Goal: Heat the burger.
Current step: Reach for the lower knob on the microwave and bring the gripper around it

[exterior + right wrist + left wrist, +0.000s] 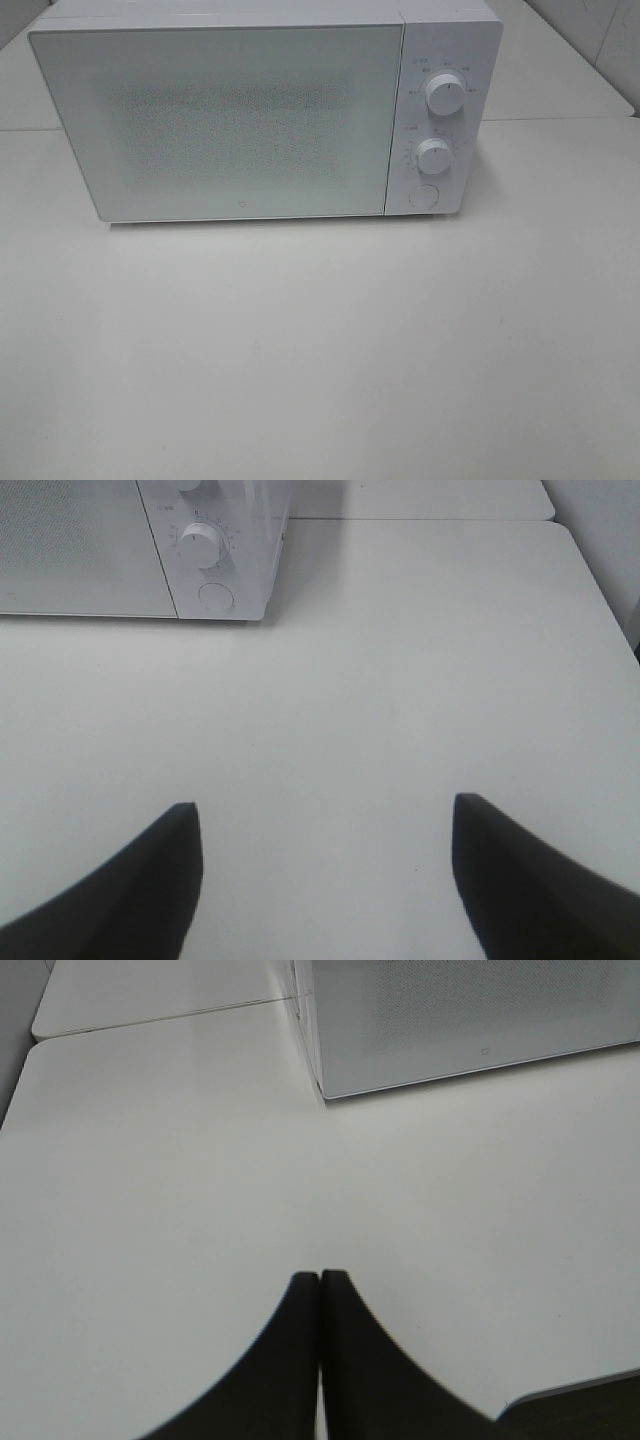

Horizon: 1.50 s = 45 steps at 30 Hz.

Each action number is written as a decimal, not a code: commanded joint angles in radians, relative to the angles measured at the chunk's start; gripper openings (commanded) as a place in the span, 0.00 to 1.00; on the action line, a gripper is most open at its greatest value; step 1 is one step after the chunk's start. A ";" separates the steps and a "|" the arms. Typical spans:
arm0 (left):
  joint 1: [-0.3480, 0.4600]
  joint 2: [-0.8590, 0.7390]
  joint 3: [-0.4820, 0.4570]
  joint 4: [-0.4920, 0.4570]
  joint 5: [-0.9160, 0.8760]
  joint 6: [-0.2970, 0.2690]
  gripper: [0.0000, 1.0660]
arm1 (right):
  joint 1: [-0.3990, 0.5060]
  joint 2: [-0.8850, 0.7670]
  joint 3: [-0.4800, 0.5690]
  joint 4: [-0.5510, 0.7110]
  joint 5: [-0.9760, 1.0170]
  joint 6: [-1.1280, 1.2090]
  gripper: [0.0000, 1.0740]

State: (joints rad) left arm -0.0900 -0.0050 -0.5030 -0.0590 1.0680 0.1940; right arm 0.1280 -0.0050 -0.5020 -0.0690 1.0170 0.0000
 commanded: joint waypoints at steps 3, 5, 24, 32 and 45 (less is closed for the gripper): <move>0.002 -0.021 0.005 0.002 -0.026 -0.003 0.00 | -0.001 -0.024 0.004 -0.004 -0.018 0.000 0.62; 0.002 -0.021 0.005 0.002 -0.026 -0.003 0.00 | -0.001 -0.018 0.000 -0.004 -0.020 0.000 0.62; 0.002 -0.021 0.005 0.002 -0.026 -0.003 0.00 | -0.001 0.348 -0.020 -0.008 -0.475 -0.006 0.62; 0.002 -0.021 0.005 0.002 -0.026 -0.003 0.00 | -0.001 0.576 -0.020 -0.008 -0.679 -0.006 0.62; 0.002 -0.021 0.005 0.002 -0.026 -0.003 0.00 | -0.001 0.965 -0.020 -0.008 -1.052 0.000 0.62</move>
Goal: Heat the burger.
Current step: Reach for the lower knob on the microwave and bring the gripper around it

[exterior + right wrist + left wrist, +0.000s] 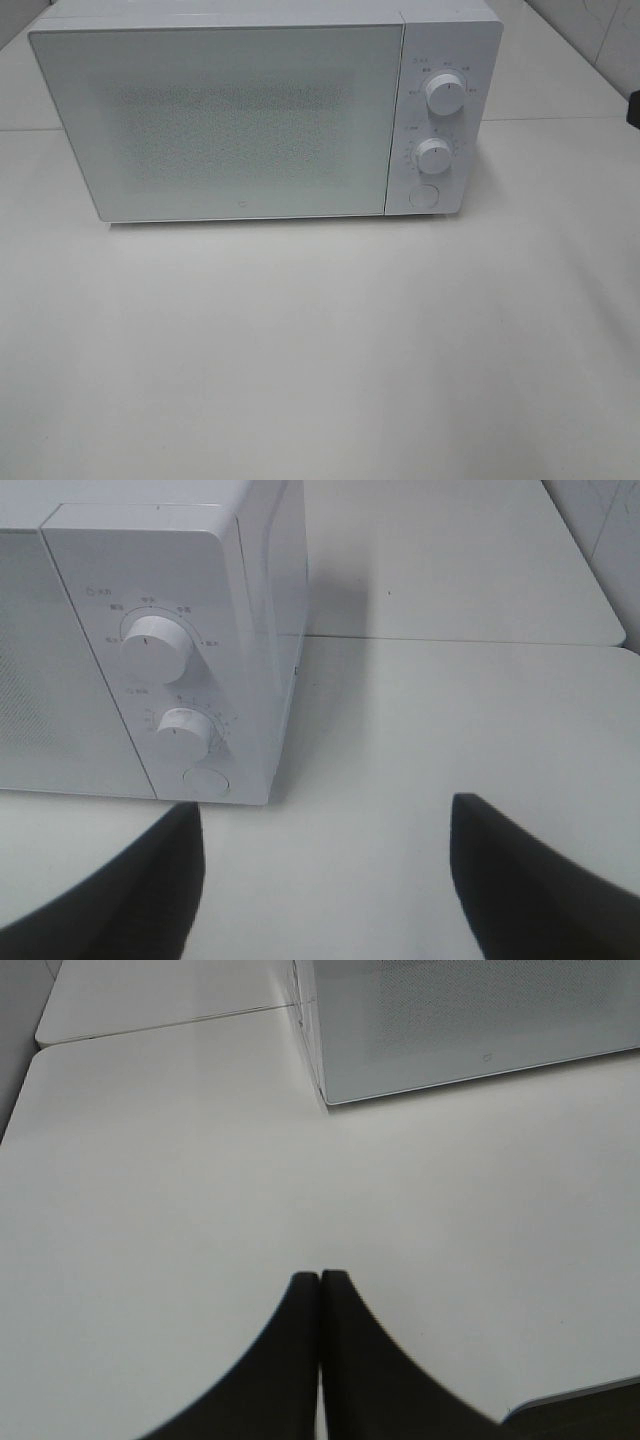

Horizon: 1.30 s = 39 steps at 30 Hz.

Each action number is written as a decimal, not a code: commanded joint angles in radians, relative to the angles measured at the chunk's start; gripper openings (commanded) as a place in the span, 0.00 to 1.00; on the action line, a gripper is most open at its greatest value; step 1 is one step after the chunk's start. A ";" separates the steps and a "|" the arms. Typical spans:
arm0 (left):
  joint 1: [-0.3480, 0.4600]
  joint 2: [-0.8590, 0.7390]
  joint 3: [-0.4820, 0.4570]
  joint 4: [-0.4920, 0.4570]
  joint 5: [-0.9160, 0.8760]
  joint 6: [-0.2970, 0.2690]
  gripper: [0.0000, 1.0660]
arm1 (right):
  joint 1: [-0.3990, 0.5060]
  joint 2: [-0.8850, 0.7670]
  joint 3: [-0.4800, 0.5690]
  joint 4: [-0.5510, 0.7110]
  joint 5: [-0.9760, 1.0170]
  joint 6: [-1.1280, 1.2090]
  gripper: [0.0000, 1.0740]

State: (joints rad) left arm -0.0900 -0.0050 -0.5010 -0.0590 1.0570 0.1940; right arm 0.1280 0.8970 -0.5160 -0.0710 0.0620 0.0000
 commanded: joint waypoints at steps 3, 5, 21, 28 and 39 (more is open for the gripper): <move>0.002 -0.021 0.003 0.002 -0.015 -0.003 0.00 | -0.001 0.150 -0.006 -0.006 -0.179 0.000 0.62; 0.002 -0.021 0.003 0.002 -0.015 -0.003 0.00 | -0.001 0.211 -0.006 -0.006 -0.235 0.000 0.62; 0.002 -0.021 0.003 0.002 -0.015 -0.003 0.00 | 0.001 0.588 -0.006 -0.006 -0.659 0.000 0.62; 0.002 -0.021 0.003 0.002 -0.015 -0.003 0.00 | 0.070 0.698 -0.006 -0.001 -0.768 0.014 0.62; 0.002 -0.021 0.003 0.002 -0.015 -0.003 0.00 | 0.305 0.854 -0.016 0.283 -0.983 -0.138 0.62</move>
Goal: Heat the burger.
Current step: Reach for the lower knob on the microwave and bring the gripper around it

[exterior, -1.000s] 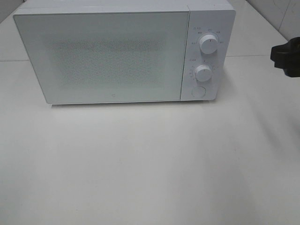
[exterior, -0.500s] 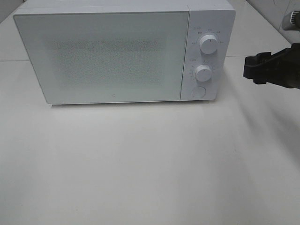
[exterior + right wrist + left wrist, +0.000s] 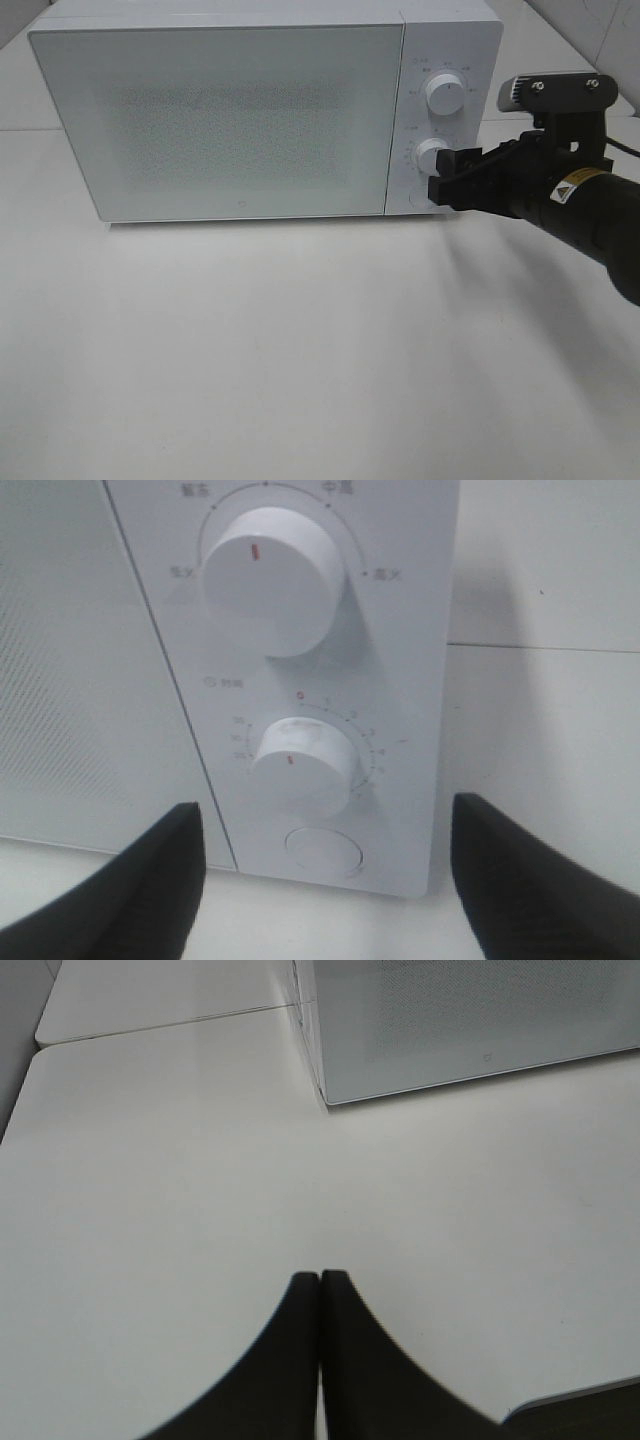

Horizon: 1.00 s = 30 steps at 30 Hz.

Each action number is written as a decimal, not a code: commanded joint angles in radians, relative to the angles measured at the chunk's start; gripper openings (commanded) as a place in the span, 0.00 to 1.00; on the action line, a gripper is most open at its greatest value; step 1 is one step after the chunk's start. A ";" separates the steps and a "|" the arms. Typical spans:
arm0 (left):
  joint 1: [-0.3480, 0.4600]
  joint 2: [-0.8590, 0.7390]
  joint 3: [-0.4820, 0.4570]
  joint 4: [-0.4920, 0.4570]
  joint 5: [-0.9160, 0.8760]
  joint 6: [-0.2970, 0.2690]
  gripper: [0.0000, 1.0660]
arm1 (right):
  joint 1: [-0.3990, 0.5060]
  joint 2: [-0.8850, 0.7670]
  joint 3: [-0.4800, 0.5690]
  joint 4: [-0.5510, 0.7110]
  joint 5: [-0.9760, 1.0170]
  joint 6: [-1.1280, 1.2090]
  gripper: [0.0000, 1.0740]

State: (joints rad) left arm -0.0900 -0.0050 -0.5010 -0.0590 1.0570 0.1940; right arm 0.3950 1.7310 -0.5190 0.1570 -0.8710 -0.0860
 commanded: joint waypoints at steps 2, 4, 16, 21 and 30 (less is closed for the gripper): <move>0.002 -0.021 0.003 0.002 -0.015 -0.003 0.00 | 0.068 0.047 -0.028 0.092 -0.076 -0.056 0.62; 0.002 -0.021 0.003 0.002 -0.015 -0.004 0.00 | 0.071 0.066 -0.038 0.108 -0.101 -0.060 0.62; 0.002 -0.021 0.003 0.002 -0.015 -0.004 0.00 | 0.069 0.168 -0.050 0.108 -0.275 -0.090 0.62; 0.002 -0.021 0.003 0.002 -0.015 -0.004 0.00 | 0.069 0.223 -0.065 0.108 -0.332 -0.090 0.62; 0.002 -0.020 0.003 0.002 -0.015 -0.004 0.00 | 0.069 0.266 -0.127 0.108 -0.332 -0.090 0.62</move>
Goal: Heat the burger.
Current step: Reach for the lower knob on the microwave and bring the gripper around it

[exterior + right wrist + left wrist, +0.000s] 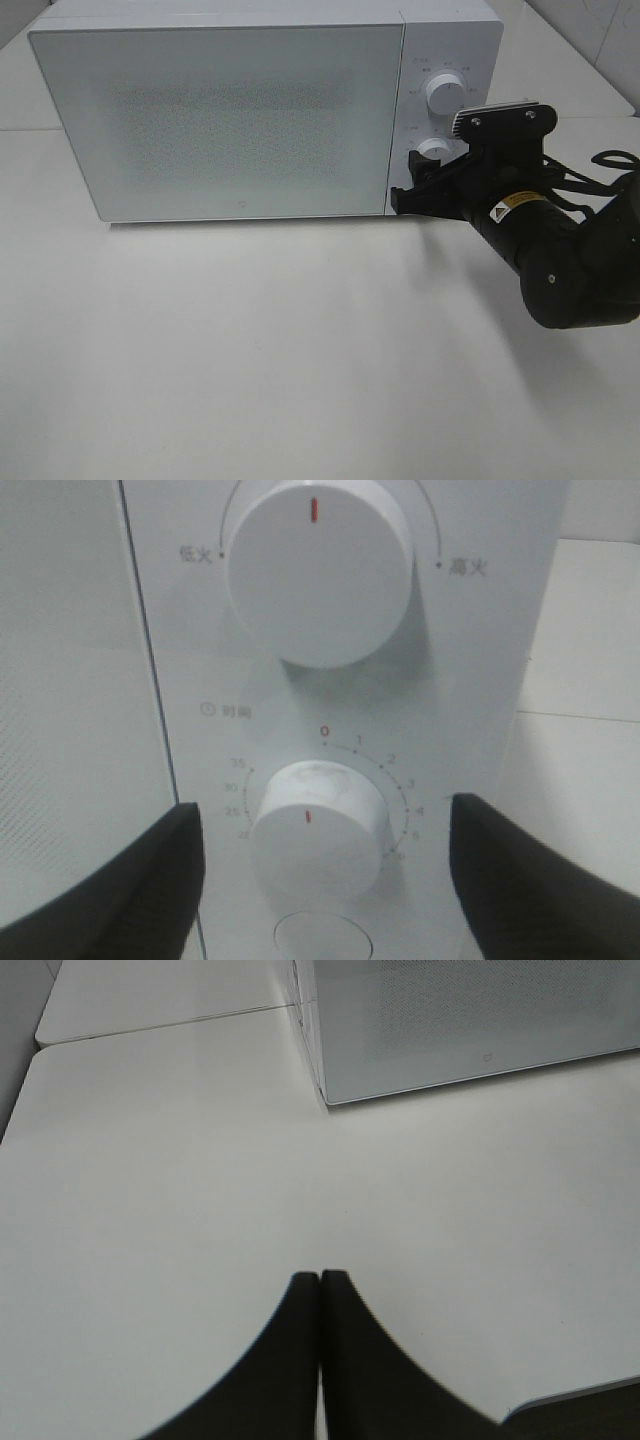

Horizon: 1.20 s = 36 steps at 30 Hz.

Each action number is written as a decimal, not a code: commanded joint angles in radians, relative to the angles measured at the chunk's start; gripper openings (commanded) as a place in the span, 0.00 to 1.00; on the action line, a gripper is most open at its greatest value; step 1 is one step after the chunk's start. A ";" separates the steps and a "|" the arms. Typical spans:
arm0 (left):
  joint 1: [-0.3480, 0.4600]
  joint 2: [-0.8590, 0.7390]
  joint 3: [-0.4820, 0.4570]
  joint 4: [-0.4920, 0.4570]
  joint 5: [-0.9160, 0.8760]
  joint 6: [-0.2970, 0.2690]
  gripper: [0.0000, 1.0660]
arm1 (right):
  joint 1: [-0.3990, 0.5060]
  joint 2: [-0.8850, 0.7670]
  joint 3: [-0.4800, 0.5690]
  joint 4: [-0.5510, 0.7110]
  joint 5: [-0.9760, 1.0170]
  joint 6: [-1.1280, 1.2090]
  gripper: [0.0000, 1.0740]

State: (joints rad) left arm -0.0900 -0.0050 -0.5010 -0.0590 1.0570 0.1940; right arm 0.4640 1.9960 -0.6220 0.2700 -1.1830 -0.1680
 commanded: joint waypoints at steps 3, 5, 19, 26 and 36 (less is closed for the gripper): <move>0.002 -0.019 0.003 0.002 -0.015 -0.004 0.00 | 0.000 0.001 -0.040 -0.005 -0.019 -0.008 0.62; 0.002 -0.019 0.003 0.002 -0.015 -0.004 0.00 | 0.000 0.001 -0.048 -0.003 -0.018 -0.011 0.62; 0.002 -0.020 0.003 0.002 -0.015 -0.005 0.00 | 0.000 0.088 -0.063 0.043 -0.066 -0.022 0.62; 0.002 -0.020 0.003 0.002 -0.015 -0.005 0.00 | 0.000 0.088 -0.063 0.037 -0.105 -0.022 0.62; 0.002 -0.020 0.003 0.002 -0.015 -0.005 0.00 | 0.000 0.088 -0.063 -0.028 -0.125 -0.022 0.62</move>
State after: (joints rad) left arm -0.0900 -0.0050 -0.5000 -0.0580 1.0570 0.1940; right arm 0.4640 2.0890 -0.6730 0.2600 -1.2050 -0.1740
